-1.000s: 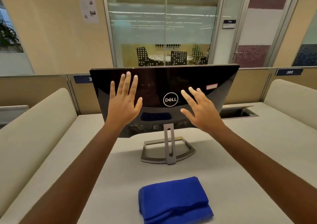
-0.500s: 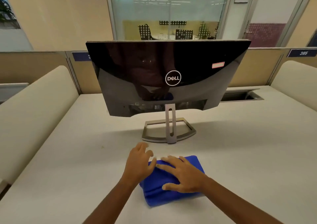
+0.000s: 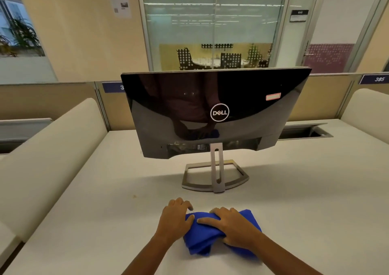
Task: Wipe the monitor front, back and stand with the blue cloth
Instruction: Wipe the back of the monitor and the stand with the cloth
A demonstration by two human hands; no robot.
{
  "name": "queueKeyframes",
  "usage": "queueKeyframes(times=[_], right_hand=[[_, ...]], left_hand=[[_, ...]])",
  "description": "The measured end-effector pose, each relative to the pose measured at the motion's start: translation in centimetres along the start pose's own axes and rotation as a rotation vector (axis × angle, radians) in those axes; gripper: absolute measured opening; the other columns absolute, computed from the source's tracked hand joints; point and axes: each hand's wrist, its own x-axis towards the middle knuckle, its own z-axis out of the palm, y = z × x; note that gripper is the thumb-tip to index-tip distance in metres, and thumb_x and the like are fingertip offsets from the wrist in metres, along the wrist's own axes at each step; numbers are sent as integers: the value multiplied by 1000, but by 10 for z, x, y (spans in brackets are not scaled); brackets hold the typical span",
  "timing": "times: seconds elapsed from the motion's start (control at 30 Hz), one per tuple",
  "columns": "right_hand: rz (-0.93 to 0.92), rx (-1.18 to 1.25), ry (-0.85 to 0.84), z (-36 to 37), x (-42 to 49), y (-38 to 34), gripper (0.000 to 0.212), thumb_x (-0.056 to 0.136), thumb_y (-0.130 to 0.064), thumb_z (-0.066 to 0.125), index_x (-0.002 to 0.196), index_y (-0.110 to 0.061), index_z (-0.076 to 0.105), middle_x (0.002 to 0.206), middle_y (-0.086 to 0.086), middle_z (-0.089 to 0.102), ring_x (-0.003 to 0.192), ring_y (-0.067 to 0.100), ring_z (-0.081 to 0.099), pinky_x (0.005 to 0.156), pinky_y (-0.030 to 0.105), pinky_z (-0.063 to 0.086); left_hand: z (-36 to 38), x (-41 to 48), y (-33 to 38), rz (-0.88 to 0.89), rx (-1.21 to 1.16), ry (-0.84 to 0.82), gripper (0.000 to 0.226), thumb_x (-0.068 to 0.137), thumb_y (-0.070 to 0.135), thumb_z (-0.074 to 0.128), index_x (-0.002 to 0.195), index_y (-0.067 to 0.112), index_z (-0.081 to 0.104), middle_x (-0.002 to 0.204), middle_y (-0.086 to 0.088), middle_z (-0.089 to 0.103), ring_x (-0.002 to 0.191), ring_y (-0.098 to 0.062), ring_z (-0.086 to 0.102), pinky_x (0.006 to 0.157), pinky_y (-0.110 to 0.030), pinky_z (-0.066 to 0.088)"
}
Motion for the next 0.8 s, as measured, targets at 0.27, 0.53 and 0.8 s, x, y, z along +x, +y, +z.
queueKeyframes(times=[0.27, 0.53, 0.8], right_hand=[[31, 112, 733, -62, 29, 20, 86, 68, -26, 65, 140, -41, 19, 124, 11, 55, 89, 24, 65, 81, 27, 51], [316, 3, 1348, -184, 78, 21, 60, 83, -36, 45, 139, -30, 26, 142, 12, 22, 113, 34, 50, 81, 45, 51], [450, -326, 1227, -170, 149, 20, 60, 92, -53, 27, 145, -27, 15, 151, 14, 14, 137, 40, 20, 103, 58, 27]], left_hand=[[-101, 39, -2, 63, 52, 481, 41, 89, 25, 54, 128, 14, 49, 132, -6, 51, 120, -22, 50, 98, -29, 40], [-205, 76, -22, 198, 122, 983, 50, 89, 32, 34, 133, 10, 40, 142, -16, 40, 130, -24, 32, 102, -36, 29], [-235, 103, -45, 246, 20, 983, 58, 92, 37, 20, 141, 8, 29, 148, -3, 27, 138, -16, 22, 113, -42, 23]])
